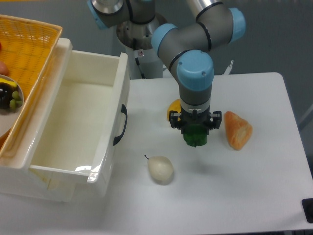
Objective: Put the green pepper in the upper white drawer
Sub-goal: 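Close the gripper around the green pepper on the table, then lift the green pepper up off the table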
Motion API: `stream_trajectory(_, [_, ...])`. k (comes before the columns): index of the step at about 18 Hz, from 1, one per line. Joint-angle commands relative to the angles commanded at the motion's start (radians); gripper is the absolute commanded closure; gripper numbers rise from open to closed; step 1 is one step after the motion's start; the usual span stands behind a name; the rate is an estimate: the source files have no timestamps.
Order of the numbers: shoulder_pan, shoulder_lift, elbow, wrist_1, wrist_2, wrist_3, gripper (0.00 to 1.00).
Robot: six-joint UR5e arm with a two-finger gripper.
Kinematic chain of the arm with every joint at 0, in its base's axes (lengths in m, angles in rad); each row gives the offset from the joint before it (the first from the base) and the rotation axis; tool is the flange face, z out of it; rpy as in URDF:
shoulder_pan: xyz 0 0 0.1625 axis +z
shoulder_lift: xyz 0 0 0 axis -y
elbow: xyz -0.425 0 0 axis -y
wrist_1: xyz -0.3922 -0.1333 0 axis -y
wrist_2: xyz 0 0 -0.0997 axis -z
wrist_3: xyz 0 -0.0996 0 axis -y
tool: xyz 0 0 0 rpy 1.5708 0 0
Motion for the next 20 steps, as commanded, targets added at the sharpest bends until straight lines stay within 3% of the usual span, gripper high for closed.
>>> stream_trajectory(3, [0.0,0.031,0.002,-0.035,-0.028,-0.015,0.63])
stream_trajectory(10, [0.02,0.106,0.005,-0.042,-0.115,-0.121,0.63])
stream_trajectory(20, [0.026,0.189,0.031,-0.229,-0.196,-0.288,0.6])
